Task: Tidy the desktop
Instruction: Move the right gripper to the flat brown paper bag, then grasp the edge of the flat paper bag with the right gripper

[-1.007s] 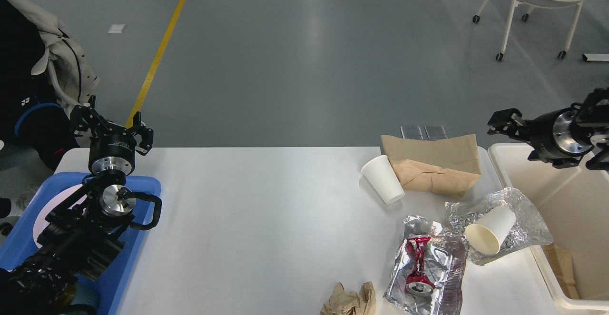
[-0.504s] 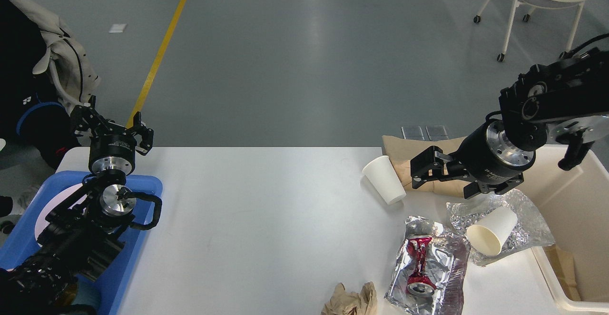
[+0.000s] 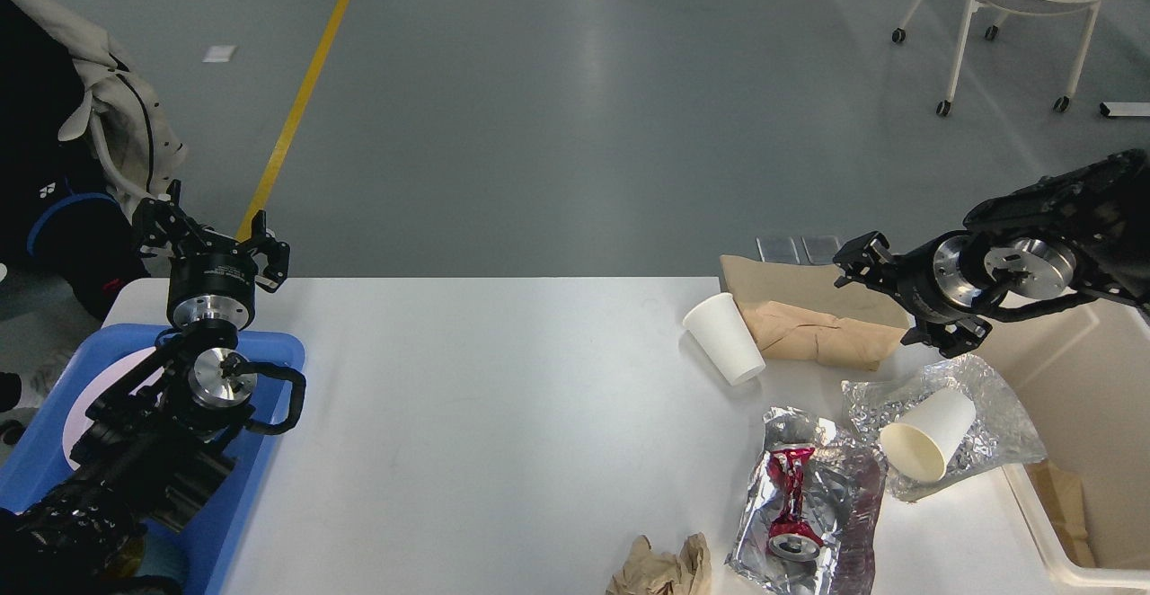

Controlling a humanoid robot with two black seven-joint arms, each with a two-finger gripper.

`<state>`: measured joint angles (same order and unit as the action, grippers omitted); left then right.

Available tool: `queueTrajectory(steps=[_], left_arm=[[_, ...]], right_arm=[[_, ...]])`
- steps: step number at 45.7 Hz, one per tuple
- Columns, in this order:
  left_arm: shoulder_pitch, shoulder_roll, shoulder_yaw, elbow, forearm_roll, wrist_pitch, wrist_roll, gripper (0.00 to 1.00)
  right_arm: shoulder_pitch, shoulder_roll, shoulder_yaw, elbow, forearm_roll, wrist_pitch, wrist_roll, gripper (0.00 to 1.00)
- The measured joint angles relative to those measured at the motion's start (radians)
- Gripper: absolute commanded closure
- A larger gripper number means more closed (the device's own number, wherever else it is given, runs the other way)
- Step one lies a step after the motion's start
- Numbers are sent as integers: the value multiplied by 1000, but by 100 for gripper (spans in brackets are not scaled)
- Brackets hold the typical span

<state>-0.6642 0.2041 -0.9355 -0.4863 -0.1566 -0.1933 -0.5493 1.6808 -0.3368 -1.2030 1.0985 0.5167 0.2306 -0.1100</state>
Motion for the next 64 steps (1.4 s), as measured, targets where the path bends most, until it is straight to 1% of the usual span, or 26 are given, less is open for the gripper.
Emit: queueTrajectory(steps=[1, 4, 7, 11, 17, 21, 26, 33, 36, 41, 43, 47, 51, 54, 62, 64], left_arm=[[0, 0, 0, 0, 0, 0, 0, 2], [0, 0, 0, 0, 0, 0, 0, 2], [0, 0, 0, 0, 0, 0, 0, 2], [0, 0, 0, 0, 0, 0, 0, 2], [0, 0, 0, 0, 0, 0, 0, 2], [0, 0, 0, 0, 0, 0, 0, 2], [0, 0, 0, 0, 0, 0, 0, 2], [0, 0, 0, 0, 0, 0, 0, 2], [0, 0, 0, 0, 0, 0, 0, 2], [0, 0, 0, 0, 0, 0, 0, 2], [0, 0, 0, 0, 0, 0, 0, 2], [0, 0, 0, 0, 0, 0, 0, 2], [0, 0, 0, 0, 0, 0, 0, 2], [0, 0, 0, 0, 0, 0, 0, 2], [0, 0, 0, 0, 0, 0, 0, 2], [0, 0, 0, 0, 0, 0, 0, 2]], right_arm=[[-44, 2, 7, -38, 74, -20, -17, 0], [-107, 3, 28, -82, 166, -59, -45, 0], [-164, 1, 80, -111, 231, -105, -74, 0], [-234, -3, 180, -141, 277, -176, -97, 0], [-333, 1, 350, -204, 295, -297, -107, 0], [-391, 22, 449, -269, 296, -354, -107, 0], [-444, 63, 534, -371, 296, -387, -107, 0], [-506, 120, 570, -513, 296, -392, -107, 1], [-533, 147, 588, -571, 296, -393, -107, 4], [-581, 184, 618, -652, 296, -391, -107, 21], [-600, 199, 631, -677, 295, -390, -107, 23], [-626, 219, 659, -717, 291, -388, -107, 30], [-644, 232, 678, -747, 285, -386, -107, 33], [-660, 241, 685, -772, 282, -387, -106, 39], [-679, 245, 687, -793, 281, -393, -105, 50], [-686, 246, 687, -796, 281, -395, -105, 54]])
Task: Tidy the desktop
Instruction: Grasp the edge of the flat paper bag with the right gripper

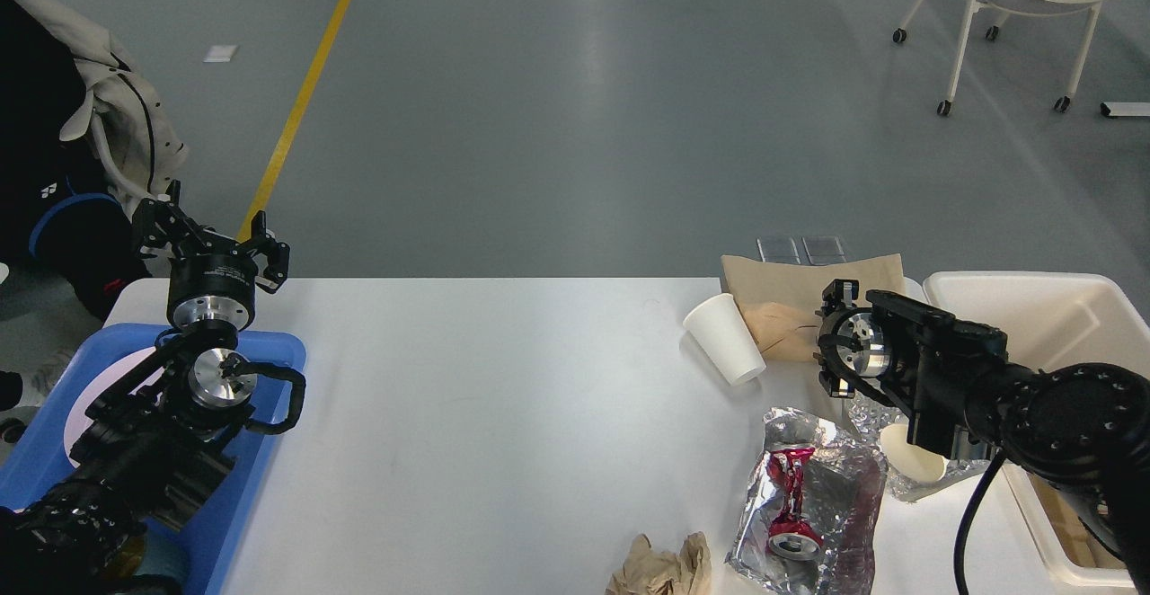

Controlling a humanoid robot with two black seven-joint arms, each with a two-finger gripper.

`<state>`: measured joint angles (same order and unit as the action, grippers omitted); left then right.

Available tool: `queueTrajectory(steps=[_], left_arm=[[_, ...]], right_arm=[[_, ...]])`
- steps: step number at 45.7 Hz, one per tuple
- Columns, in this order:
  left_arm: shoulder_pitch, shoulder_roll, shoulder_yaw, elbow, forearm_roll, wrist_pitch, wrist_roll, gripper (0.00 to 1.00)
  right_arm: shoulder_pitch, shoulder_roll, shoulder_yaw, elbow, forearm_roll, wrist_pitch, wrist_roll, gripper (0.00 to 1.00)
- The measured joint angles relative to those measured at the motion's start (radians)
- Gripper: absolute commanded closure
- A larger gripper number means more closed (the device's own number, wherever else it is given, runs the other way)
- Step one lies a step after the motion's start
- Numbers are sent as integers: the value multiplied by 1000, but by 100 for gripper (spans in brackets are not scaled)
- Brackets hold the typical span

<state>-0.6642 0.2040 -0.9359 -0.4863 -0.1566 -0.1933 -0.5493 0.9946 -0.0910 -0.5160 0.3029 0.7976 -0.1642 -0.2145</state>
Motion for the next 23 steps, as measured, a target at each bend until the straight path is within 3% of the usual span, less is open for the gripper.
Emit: queueTrajectory(steps=[10, 15, 23], left_arm=[[0, 0, 0, 0, 0, 0, 0, 2], [0, 0, 0, 0, 0, 0, 0, 2], [0, 0, 0, 0, 0, 0, 0, 2]], right_arm=[[-15, 8, 6, -3, 0, -38, 0, 70], [-19, 9, 44, -4, 2, -60, 0, 100], [-41, 9, 73, -4, 1, -75, 3, 100]])
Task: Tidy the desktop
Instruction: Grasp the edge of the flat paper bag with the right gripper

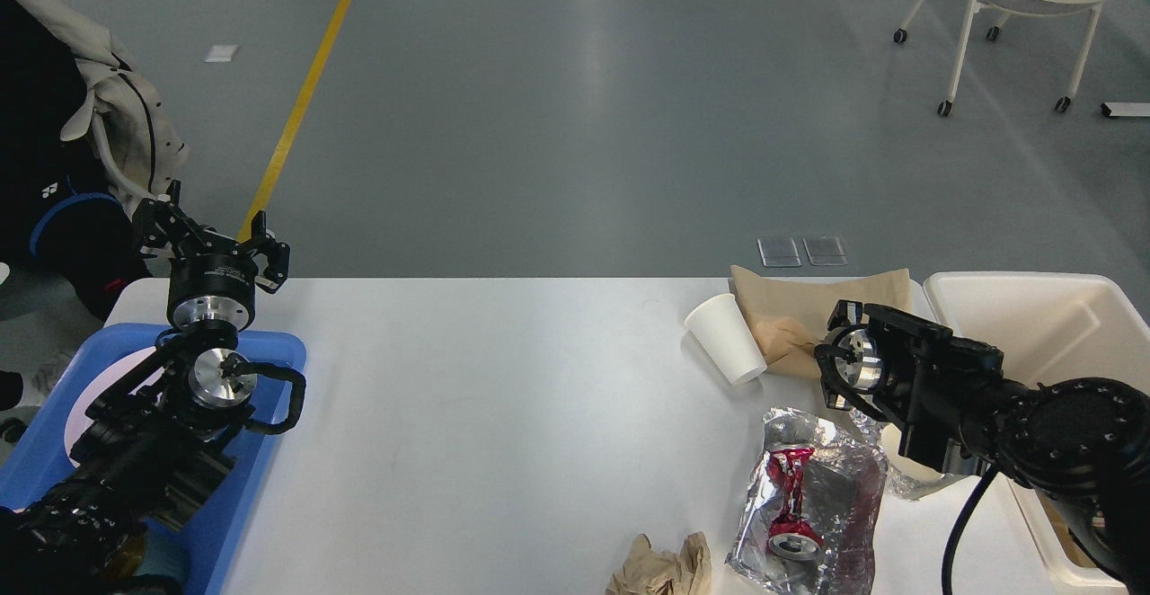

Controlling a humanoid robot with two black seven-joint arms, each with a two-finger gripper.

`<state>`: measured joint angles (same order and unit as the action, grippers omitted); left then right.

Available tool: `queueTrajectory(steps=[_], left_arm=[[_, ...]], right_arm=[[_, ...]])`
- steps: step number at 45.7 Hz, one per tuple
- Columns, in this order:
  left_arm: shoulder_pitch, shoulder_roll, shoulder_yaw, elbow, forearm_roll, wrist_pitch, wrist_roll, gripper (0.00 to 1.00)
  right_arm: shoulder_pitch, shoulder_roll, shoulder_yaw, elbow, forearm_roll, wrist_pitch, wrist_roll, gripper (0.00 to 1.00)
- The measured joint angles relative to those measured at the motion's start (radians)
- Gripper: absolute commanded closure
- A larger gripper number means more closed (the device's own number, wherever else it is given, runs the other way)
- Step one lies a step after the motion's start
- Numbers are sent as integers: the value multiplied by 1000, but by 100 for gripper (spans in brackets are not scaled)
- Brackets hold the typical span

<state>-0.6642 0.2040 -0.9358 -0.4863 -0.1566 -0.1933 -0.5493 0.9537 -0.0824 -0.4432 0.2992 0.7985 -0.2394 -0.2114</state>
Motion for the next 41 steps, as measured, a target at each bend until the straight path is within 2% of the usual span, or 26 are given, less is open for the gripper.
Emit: queueTrajectory(steps=[29, 36, 41], left_arm=[[0, 0, 0, 0, 0, 0, -1, 2], [0, 0, 0, 0, 0, 0, 0, 2], [0, 0, 0, 0, 0, 0, 0, 2]], right_arm=[[53, -18, -3, 16, -66, -29, -6, 100], [122, -46, -10, 28, -71, -14, -44, 100], [188, -116, -15, 117, -109, 4, -78, 100]])
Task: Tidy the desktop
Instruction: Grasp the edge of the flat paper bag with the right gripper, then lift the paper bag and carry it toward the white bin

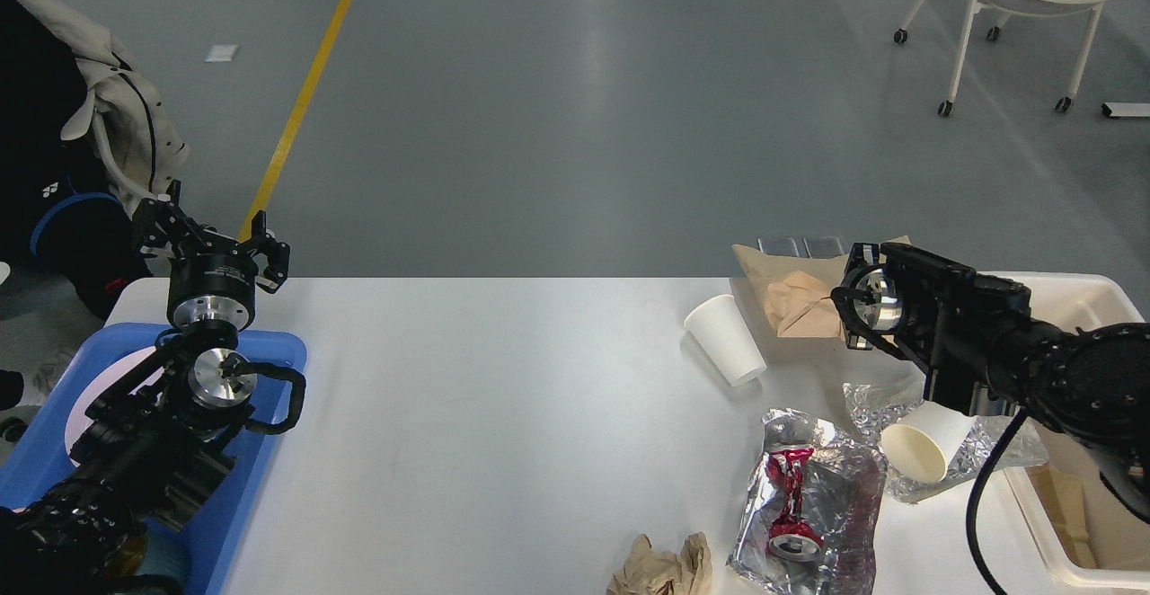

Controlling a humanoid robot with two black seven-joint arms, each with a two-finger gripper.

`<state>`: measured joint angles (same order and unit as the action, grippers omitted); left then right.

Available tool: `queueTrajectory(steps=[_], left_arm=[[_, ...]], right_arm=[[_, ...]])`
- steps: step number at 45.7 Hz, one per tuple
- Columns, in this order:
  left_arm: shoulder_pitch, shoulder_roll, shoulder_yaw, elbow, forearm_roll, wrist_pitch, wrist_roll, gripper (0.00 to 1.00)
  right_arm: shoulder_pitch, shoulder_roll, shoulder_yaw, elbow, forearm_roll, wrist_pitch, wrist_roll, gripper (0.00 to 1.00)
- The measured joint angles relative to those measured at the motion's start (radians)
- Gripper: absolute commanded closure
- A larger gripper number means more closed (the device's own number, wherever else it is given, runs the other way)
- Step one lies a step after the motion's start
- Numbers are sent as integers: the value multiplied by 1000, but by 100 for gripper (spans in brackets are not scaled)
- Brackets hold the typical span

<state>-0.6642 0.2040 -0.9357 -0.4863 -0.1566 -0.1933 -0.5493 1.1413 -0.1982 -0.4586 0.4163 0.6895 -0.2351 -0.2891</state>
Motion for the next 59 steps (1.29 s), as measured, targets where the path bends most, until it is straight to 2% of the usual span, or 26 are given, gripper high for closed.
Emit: queueTrajectory(steps=[7, 12, 17, 24, 30, 35, 41, 46, 53, 59], left_arm=[[0, 0, 0, 0, 0, 0, 0, 2], [0, 0, 0, 0, 0, 0, 0, 2], [0, 0, 0, 0, 0, 0, -1, 2], [0, 0, 0, 0, 0, 0, -1, 2], [0, 0, 0, 0, 0, 0, -1, 2], [0, 0, 0, 0, 0, 0, -1, 2], [0, 0, 0, 0, 0, 0, 0, 2], [0, 0, 0, 0, 0, 0, 0, 2], [0, 0, 0, 0, 0, 0, 0, 2], [0, 0, 0, 0, 0, 0, 0, 2]], right_arm=[[116, -108, -15, 176, -202, 28, -18, 100], [239, -172, -82, 274, -313, 123, -18, 100], [403, -242, -154, 404, -349, 277, -12, 100], [663, -327, -235, 630, -460, 564, -10, 100], [851, -338, -273, 795, -628, 783, -8, 100], [952, -317, -293, 916, -677, 890, -8, 100], [1052, -265, -356, 1059, -691, 933, -7, 100], [1079, -246, -383, 1104, -696, 936, -7, 100], [1065, -248, -425, 1093, -716, 911, -6, 100], [983, -272, -489, 985, -731, 862, -7, 100]])
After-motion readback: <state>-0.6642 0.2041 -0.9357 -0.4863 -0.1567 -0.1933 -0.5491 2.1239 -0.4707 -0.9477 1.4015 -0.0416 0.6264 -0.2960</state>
